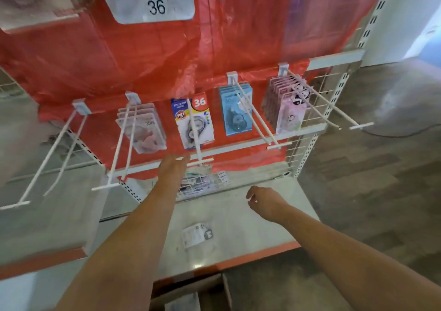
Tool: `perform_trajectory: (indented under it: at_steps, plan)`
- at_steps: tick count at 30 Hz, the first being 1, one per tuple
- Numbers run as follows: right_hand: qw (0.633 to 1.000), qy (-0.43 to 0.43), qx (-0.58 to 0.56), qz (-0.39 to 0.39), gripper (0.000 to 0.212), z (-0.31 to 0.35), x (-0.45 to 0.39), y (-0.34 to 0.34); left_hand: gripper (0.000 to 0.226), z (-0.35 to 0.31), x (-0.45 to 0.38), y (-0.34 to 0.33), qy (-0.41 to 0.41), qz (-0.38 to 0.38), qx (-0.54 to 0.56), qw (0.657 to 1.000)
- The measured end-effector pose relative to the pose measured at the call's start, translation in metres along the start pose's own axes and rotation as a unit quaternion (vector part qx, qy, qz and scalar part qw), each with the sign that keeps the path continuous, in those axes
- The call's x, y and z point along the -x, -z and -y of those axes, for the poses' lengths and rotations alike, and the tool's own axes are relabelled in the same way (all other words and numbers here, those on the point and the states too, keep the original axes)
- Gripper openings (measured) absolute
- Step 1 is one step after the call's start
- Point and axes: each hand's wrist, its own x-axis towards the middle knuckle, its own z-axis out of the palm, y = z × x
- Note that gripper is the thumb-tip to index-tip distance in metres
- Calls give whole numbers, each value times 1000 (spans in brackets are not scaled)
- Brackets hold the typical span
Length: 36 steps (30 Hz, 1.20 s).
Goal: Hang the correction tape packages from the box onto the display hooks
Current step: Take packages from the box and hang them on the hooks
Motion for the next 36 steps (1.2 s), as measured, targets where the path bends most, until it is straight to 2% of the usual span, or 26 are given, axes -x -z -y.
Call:
perform_trajectory:
  at_steps: [2, 6, 14, 17, 22, 28, 34, 36]
  plan:
    - [1000, 4, 7, 3, 30, 7, 6, -16, 43, 23, 16, 12, 51, -12, -106, 993]
    - [999, -2, 20, 26, 30, 29, 23, -57, 39, 93, 63, 42, 53, 31, -224, 973]
    - [991, 7, 99, 86, 31, 80, 74, -184, 36, 225, 161, 88, 44, 100, -329, 938]
    - [984, 16, 129, 119, 29, 87, 77, -246, 31, 282, 186, 86, 52, 118, -339, 932]
    - [971, 36, 138, 193, 40, 70, 56, -348, 29, 383, 205, 57, 103, 155, -342, 921]
    - [957, 69, 189, 209, 46, 21, 16, -462, 36, 515, 202, -2, 237, 176, -306, 905]
    - [942, 83, 237, 223, 44, -26, -61, -580, 39, 655, 165, -56, 271, 210, -312, 886]
    - [942, 90, 233, 223, 49, -35, -88, -620, 37, 698, 149, -73, 266, 236, -310, 882]
